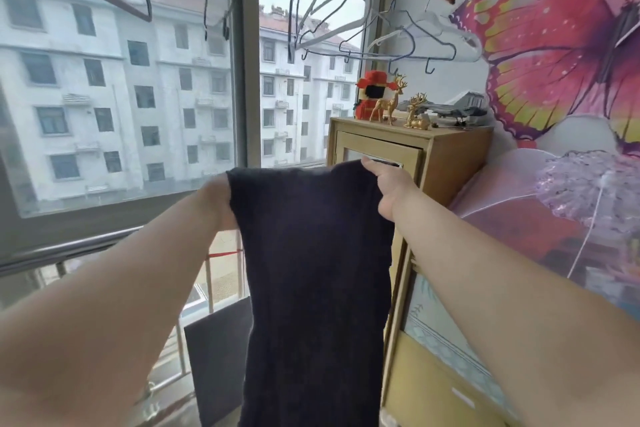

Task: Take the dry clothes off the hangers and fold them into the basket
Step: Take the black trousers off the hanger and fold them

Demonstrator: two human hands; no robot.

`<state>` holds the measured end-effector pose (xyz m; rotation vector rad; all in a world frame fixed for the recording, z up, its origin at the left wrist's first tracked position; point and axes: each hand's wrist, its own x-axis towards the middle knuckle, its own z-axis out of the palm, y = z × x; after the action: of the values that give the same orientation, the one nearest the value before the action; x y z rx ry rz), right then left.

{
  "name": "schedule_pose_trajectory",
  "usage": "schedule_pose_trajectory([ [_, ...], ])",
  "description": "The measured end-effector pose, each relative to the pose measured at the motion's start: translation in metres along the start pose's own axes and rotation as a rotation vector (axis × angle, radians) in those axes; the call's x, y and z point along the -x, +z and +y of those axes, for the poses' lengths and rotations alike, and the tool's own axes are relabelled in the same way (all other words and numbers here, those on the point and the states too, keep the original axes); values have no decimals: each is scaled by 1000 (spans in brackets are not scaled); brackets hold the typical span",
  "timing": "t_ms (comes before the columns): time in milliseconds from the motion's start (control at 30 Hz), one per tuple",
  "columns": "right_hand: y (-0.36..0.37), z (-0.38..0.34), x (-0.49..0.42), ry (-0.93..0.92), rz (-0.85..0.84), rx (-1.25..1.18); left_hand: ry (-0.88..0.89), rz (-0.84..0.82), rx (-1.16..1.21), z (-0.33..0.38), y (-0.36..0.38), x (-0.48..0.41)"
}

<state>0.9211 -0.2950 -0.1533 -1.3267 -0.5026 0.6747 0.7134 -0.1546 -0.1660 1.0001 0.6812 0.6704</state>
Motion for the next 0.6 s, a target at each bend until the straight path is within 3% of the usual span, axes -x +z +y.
schedule_pose_trajectory([
  [100,-7,2,-2,112,-123,100,29,-79,136,8,-16,3],
  [200,-5,-2,2,145,-282,229,51,-109,-84,11,-14,10],
  [267,-3,-6,6,137,-247,313,79,-67,-233,7,-10,12],
  [333,-4,-7,7,146,-153,428,101,52,-227,2,-12,10],
  [400,-8,-4,8,138,-129,354,149,125,-79,2,-19,4],
  [467,-12,-1,8,78,-180,96,275,98,89,2,-22,0],
  [533,-10,2,16,69,-318,20,305,2,-134,-2,-21,3],
  [600,-4,10,21,91,-334,281,206,5,-539,-12,-19,6],
])
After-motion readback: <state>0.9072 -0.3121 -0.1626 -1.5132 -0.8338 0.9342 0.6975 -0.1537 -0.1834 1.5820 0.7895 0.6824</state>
